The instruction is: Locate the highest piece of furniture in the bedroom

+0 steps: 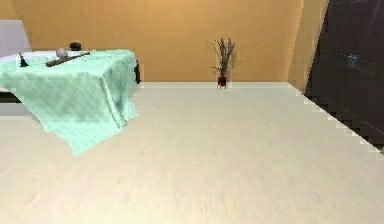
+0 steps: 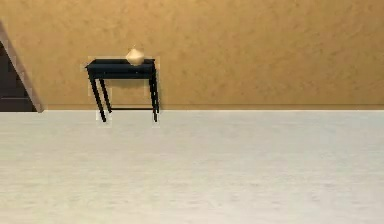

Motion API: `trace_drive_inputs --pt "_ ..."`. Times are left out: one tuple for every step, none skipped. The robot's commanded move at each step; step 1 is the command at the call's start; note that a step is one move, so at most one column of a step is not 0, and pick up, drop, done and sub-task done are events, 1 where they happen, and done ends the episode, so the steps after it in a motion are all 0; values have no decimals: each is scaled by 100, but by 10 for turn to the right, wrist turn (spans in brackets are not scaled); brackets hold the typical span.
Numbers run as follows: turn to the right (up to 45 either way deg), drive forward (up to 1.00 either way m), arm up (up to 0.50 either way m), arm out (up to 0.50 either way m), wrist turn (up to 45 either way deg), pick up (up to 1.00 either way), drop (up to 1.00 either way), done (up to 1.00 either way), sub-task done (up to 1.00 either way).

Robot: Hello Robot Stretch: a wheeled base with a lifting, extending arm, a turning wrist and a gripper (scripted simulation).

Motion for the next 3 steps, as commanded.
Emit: trace_drive_inputs --pt "-330 0 0 0 0 0 0 0 0" --pt "0 100 0 0 0 0 0 0 0" --pt "-60 0 0 0 0 0 0 0 0"
